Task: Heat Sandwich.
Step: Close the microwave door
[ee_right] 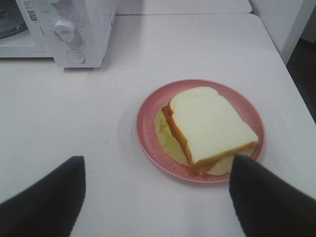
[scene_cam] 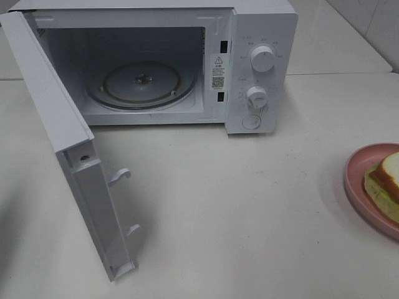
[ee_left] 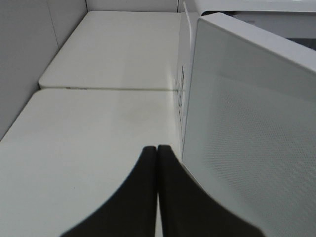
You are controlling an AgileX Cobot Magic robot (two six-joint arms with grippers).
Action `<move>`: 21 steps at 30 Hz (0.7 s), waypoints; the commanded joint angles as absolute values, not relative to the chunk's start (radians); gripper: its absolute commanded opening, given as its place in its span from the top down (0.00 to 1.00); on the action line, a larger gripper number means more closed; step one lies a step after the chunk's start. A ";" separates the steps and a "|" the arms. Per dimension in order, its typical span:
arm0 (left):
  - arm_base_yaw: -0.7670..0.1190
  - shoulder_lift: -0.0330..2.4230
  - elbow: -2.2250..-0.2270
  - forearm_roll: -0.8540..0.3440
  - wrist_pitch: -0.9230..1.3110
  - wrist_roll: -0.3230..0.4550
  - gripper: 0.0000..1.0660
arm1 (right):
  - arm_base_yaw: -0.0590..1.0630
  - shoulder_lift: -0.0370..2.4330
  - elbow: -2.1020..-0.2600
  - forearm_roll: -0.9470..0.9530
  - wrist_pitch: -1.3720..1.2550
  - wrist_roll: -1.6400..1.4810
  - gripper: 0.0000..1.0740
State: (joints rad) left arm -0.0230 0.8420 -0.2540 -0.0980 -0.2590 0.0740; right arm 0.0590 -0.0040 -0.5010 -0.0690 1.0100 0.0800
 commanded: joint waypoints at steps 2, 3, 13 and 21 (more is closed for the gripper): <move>-0.023 0.941 -0.251 -0.064 -0.425 0.072 1.00 | 0.050 -0.031 -0.499 -0.068 0.994 0.071 0.30; -0.023 0.941 -0.251 -0.064 -0.425 0.072 1.00 | 0.050 -0.031 -0.499 -0.068 0.994 0.071 0.30; -0.023 1.179 -0.253 0.180 -0.661 -0.088 1.00 | 0.050 -0.031 -0.499 -0.068 0.994 0.071 0.30; -0.023 1.325 -0.284 0.420 -0.816 -0.227 1.00 | 0.050 -0.031 -0.499 -0.068 0.994 0.071 0.30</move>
State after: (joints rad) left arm -0.0230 1.2910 -0.2680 0.3370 -0.7410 -0.1760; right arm 0.0590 -0.0040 -0.5010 -0.0690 1.0100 0.0800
